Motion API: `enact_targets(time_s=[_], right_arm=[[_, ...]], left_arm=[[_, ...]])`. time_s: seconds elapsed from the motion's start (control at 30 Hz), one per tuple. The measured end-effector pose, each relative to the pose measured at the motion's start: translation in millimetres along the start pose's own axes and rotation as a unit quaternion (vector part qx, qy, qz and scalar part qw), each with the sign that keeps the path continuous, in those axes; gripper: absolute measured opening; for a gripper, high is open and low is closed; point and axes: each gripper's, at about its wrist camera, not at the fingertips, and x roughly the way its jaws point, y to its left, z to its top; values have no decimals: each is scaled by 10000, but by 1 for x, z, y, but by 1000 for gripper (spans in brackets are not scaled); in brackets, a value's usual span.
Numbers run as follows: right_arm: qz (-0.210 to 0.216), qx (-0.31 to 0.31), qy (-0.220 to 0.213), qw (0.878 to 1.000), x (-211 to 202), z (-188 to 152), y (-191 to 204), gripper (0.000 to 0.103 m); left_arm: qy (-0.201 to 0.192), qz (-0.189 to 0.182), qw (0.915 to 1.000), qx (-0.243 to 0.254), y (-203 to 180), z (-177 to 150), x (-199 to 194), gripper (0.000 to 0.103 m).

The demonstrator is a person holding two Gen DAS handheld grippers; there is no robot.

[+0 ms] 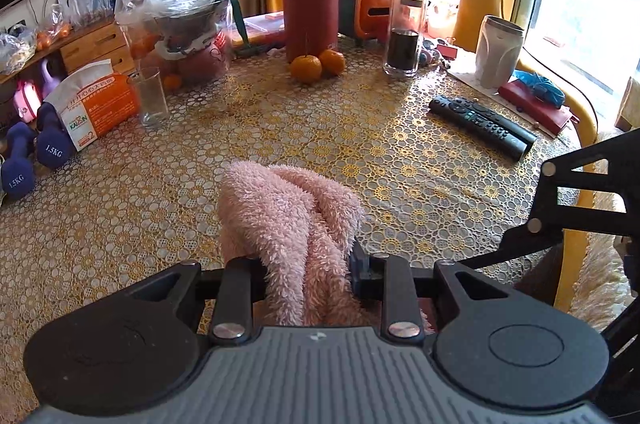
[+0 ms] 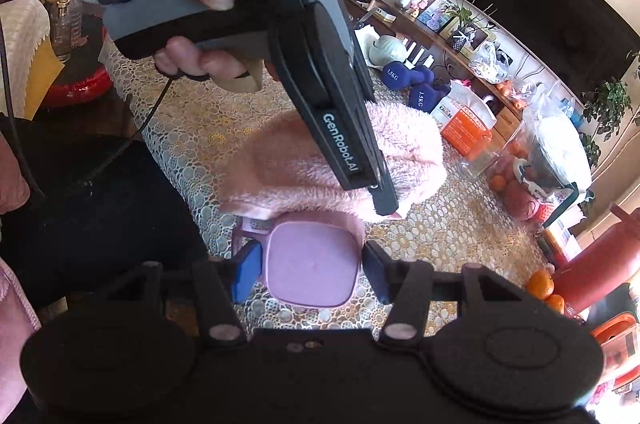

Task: Clean container
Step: 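Continue wiping the pitcher with the towel in the left tool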

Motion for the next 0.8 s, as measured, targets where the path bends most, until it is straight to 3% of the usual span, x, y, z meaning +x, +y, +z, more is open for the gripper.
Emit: enact_targets(time_s=[0.43, 0.6, 0.8], right_arm=[[66, 248, -29, 9997, -1, -5, -10, 54], [98, 447, -38, 9989, 0, -5, -14, 54], [71, 496, -21, 9987, 2, -2, -14, 54]], left_arm=[[139, 285, 9988, -385, 39, -11, 19, 27], [-176, 297, 9980, -520, 39, -10, -10, 27], [-690, 55, 9964, -483, 21, -8, -58, 27]])
